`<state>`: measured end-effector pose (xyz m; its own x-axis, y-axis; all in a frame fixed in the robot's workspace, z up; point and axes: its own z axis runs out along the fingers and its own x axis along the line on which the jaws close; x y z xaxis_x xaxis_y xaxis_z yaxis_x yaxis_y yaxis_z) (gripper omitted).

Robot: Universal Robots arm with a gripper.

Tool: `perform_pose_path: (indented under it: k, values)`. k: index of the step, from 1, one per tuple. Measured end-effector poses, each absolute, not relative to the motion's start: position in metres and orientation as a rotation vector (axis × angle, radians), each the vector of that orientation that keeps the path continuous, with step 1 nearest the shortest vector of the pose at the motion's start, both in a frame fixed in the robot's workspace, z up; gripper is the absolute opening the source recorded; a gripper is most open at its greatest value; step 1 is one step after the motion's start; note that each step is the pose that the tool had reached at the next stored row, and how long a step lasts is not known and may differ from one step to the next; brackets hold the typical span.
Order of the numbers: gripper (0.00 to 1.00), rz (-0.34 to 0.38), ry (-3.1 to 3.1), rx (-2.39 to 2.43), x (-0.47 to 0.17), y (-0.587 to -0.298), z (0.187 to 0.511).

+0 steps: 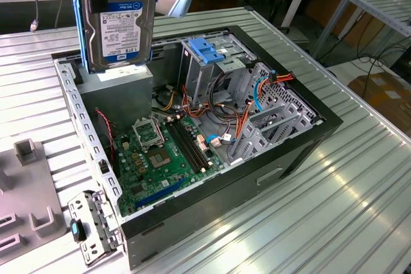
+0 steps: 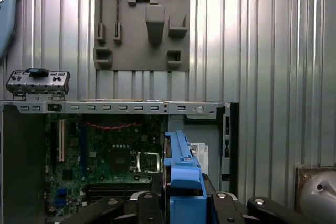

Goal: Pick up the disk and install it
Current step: 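Pick up the disk, then insert the disk into the insertion slot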

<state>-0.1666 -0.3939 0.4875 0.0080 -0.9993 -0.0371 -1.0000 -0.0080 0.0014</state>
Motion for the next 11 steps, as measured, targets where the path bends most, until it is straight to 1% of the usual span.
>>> perform_pose_path:
  k: [11]
  values:
    - [0.37,0.042,2.196,-2.211,-0.1583,-0.3968,0.4874]
